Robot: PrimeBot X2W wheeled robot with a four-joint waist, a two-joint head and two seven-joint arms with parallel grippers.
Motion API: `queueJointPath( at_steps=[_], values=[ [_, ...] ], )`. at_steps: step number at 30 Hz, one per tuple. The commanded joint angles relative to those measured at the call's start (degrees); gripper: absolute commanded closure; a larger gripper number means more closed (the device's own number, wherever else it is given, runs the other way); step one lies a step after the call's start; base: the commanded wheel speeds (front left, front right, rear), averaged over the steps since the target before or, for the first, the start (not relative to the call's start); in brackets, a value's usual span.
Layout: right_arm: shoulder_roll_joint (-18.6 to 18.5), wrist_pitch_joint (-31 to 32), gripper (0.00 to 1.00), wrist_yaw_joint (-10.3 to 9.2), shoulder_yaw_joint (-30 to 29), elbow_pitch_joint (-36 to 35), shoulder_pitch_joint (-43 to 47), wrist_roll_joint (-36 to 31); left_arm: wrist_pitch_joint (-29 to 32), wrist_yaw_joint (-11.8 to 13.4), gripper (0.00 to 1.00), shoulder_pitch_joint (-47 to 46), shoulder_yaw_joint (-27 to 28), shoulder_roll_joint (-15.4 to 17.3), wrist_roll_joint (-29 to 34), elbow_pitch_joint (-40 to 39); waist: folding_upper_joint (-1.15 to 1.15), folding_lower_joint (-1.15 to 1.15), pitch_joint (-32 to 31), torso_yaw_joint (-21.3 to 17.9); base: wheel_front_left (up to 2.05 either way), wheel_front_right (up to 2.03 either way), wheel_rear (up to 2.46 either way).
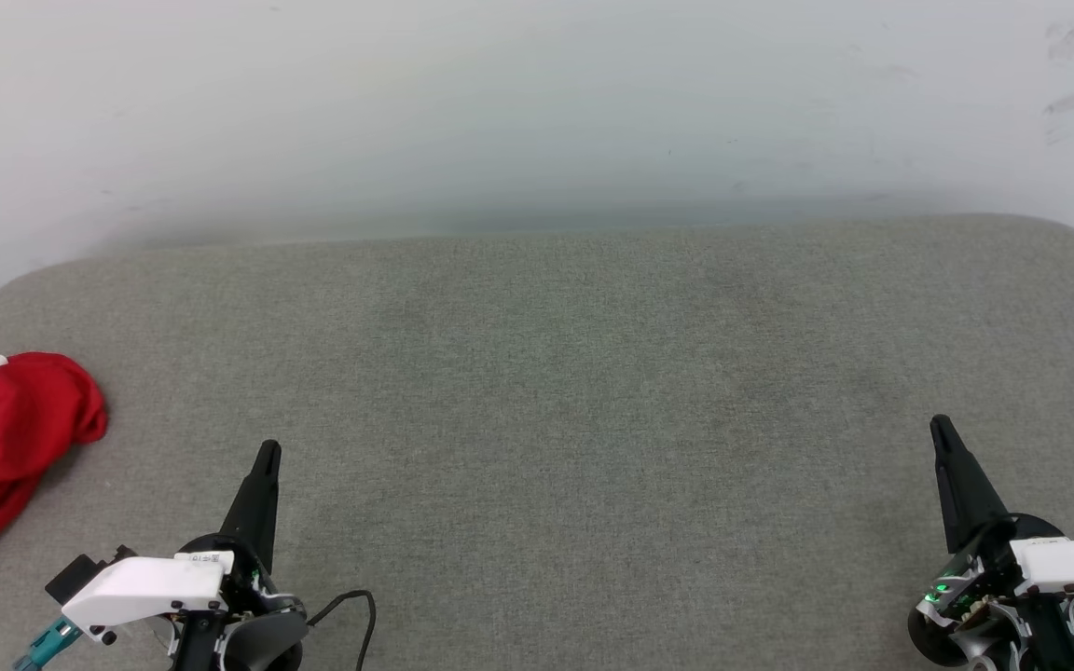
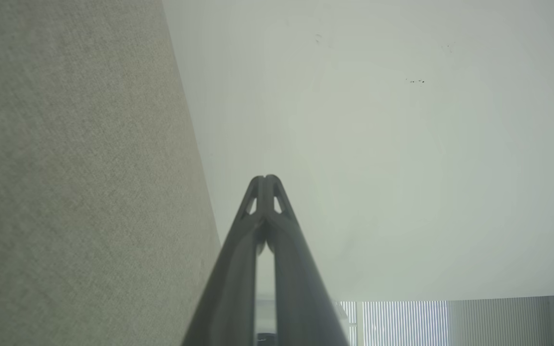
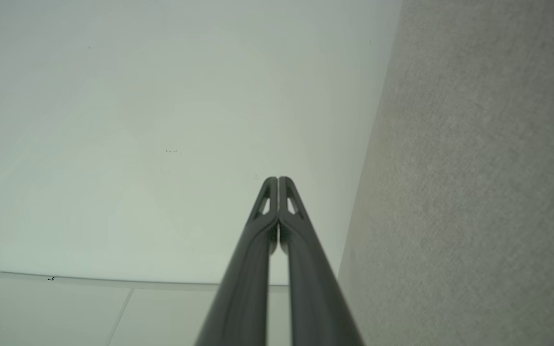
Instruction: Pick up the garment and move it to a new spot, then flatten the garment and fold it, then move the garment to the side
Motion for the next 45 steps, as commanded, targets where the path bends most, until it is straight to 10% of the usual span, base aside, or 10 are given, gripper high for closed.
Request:
queueJointPath(
  at_steps=[1,27,28,45],
  values=[
    [0.21,0.12,1.00,-0.01,-0.05,0.07,-0.75,-0.31,0.16,-0.14,1.00,-0.44,0.25,-0.07,0.16,0.01,0.00,0.00,0.00,0.00,0.00,0.00,0.00],
    [0.21,0.08,1.00,-0.01,-0.01,0.07,-0.75,-0.28,0.14,-0.14,1.00,-0.44,0.22,-0.08,0.13,0.01,0.00,0.00,0.00,0.00,0.00,0.00,0.00],
    [0.00,-0.01,0.00,0.00,0.00,0.00,0.00,0.00,-0.01,0.00,0.00,0.00,0.00,0.00,0.00,-0.01,0.00,0.00,0.00,0.00,0.00,0.00,0.00],
    [0.06,-4.16,0.00,-0.02,-0.56,0.47,2.09,-8.04,-4.21,1.05,0.00,2.19,1.01,-0.18,8.67,-1.98,0.00,0.00,0.22,-0.04,0.00,0.00,0.00]
  ],
)
